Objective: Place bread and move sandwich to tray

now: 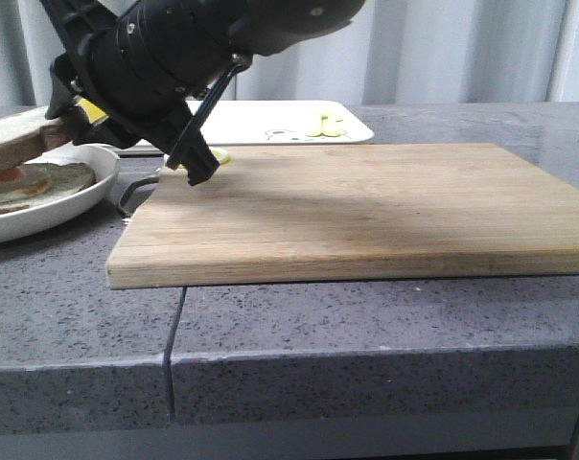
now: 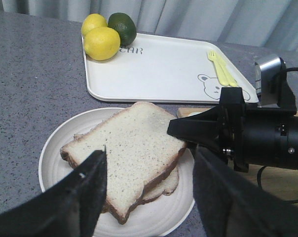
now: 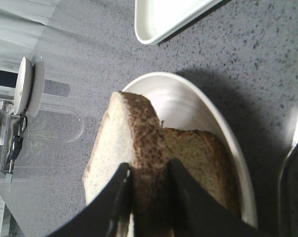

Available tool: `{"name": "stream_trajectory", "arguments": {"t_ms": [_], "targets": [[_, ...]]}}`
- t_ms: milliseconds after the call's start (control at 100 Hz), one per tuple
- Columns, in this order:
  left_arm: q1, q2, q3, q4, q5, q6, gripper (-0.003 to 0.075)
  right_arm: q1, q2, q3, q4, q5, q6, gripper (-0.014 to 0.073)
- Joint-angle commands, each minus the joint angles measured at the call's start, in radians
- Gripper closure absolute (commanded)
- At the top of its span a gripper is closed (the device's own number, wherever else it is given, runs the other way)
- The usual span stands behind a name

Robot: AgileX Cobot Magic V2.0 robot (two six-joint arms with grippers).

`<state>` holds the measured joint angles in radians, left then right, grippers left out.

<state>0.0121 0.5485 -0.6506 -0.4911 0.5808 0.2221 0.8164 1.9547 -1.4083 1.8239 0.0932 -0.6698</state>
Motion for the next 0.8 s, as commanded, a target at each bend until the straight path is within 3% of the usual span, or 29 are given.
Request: {"name": "stream_trajectory", "arguments": {"t_ms": [0, 110, 380, 790], "targets": [[0.002, 0.008, -0.035, -0.023, -0.069, -0.001, 0.0351, -0.001, -0.059, -0.037, 0.036, 0.01, -0.024, 0.0386], [0.002, 0.008, -0.035, -0.023, -0.069, -0.001, 0.0351, -0.001, -0.059, -0.037, 0.022, 0.01, -0.041, 0.0363], [0.002, 0.008, -0.035, -0.023, -0.069, -0.001, 0.0351, -0.001, -0.059, -0.037, 0.021, 0.01, -0.055, 0.0153], [0.002, 0.008, -0.035, -0.023, -0.069, -0.001, 0.0351, -0.01, -0.099, -0.037, 0.018, -0.058, -0.103, 0.0146]]}}
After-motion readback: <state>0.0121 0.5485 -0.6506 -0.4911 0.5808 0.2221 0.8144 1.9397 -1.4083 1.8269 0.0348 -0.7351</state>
